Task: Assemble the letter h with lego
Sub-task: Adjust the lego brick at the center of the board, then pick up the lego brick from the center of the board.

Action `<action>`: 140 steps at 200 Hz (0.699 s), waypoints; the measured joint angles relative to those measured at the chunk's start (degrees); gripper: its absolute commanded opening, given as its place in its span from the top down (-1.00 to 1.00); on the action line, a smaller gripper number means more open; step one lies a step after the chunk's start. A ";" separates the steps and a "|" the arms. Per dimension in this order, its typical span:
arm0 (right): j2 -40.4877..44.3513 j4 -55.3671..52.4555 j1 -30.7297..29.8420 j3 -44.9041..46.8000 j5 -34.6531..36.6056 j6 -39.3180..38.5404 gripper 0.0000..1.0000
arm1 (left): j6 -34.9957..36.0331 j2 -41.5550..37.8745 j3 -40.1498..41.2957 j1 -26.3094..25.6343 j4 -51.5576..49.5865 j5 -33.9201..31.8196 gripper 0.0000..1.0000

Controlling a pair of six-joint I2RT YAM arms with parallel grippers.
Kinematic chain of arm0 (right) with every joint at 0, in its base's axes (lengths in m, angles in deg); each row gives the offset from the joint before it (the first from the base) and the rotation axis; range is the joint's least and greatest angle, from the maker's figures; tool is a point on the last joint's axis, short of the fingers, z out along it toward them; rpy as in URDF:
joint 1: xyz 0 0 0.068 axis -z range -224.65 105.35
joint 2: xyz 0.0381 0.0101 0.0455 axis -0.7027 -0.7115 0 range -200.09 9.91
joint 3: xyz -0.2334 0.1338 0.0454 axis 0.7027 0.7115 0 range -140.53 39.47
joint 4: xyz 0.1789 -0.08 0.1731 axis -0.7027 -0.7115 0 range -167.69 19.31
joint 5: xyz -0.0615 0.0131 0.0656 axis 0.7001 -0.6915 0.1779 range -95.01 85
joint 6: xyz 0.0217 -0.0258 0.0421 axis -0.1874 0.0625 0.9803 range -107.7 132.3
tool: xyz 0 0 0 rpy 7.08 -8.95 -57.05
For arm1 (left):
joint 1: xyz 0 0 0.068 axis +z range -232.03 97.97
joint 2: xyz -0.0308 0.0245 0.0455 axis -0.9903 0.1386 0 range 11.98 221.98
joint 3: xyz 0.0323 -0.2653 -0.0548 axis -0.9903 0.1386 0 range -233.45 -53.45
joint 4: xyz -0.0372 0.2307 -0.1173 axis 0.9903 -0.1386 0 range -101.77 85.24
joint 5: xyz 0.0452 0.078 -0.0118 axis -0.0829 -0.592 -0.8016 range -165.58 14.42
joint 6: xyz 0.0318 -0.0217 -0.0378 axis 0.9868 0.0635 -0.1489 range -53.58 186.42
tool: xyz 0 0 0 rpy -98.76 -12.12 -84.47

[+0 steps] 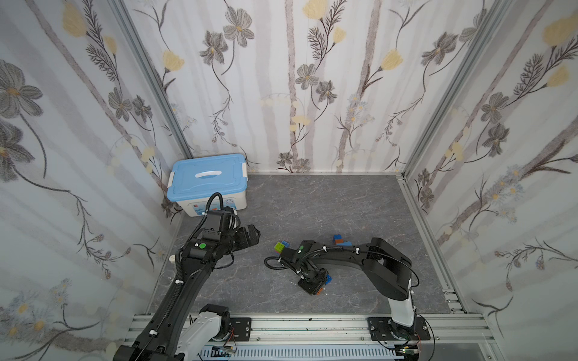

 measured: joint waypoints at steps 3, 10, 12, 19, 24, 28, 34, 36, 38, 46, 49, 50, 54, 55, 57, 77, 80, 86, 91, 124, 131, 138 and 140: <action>0.09 0.07 0.02 0.00 0.00 -0.09 0.17 | 0.02 0.02 0.00 0.00 0.00 0.02 -1.00; 0.35 0.15 0.09 0.02 0.09 -0.26 0.16 | 0.04 0.02 0.00 0.00 0.00 0.02 -1.00; 0.46 0.20 0.11 0.02 0.13 -0.31 0.15 | 0.09 0.02 0.00 0.00 0.00 0.02 -1.00; 0.72 0.57 0.26 0.11 0.37 -0.39 0.13 | 0.22 0.02 0.04 0.00 0.02 0.00 -1.00; 0.94 1.14 0.39 0.13 0.68 -0.39 0.12 | 0.22 0.02 0.11 0.00 0.04 0.00 -1.00; 1.09 1.79 0.55 0.13 1.01 -0.37 0.10 | 0.22 0.02 0.15 0.00 0.00 -0.02 -1.00; 1.33 3.13 0.76 0.15 1.44 -0.37 0.09 | 0.22 0.04 0.22 0.00 0.00 -0.02 -1.00; 1.42 3.65 0.83 0.15 1.68 -0.37 0.08 | 0.22 0.07 0.22 0.00 0.00 -0.02 -1.00; 1.46 4.11 0.90 0.17 1.90 -0.37 0.08 | 0.22 0.07 0.22 0.00 0.00 -0.02 -1.00; 1.66 5.90 1.14 0.17 2.54 -0.35 0.08 | 0.22 0.07 0.22 0.00 0.02 -0.02 -1.00; 1.70 6.47 1.14 0.17 2.62 -0.35 0.07 | 0.22 0.07 0.22 0.00 0.00 -0.02 -1.00; 1.75 6.75 1.18 0.17 2.71 -0.35 0.07 | 0.22 0.07 0.22 0.00 0.00 -0.02 -1.00; 1.81 7.52 1.22 0.17 3.04 -0.35 0.07 | 0.22 0.07 0.22 0.00 0.00 -0.02 -1.00; 1.84 7.63 1.22 0.17 3.10 -0.35 0.07 | 0.22 0.07 0.22 0.00 0.00 -0.02 -1.00; 1.88 8.00 1.25 0.17 3.30 -0.35 0.07 | 0.22 0.07 0.22 0.00 0.00 -0.02 -1.00; 2.56 11.08 1.27 0.59 4.55 -0.20 0.07 | 0.22 -0.04 0.33 0.00 0.00 -0.02 -1.00; 2.71 11.50 1.22 0.76 4.72 -0.17 0.07 | 0.22 -0.04 0.35 0.00 0.02 -0.02 -1.00; 3.30 12.35 1.20 1.27 4.92 -0.13 0.07 | 0.22 -0.04 0.39 0.00 0.02 -0.02 -1.00; 3.96 12.87 1.20 1.81 4.96 -0.02 0.07 | 0.22 -0.04 0.44 0.00 0.02 -0.02 -1.00; 12.09 14.14 1.16 7.32 5.22 1.81 0.01 | 0.22 -0.07 0.63 0.00 0.02 0.00 -1.00; 13.77 14.34 1.09 8.81 5.25 2.19 0.00 | 0.22 -0.11 0.63 0.00 0.02 0.00 -1.00; 15.26 14.51 1.05 10.34 5.22 2.47 -0.01 | 0.22 -0.17 0.63 0.00 0.02 0.00 -1.00; 15.67 14.58 1.05 10.78 5.18 2.60 -0.01 | 0.22 -0.17 0.63 0.00 0.02 0.00 -1.00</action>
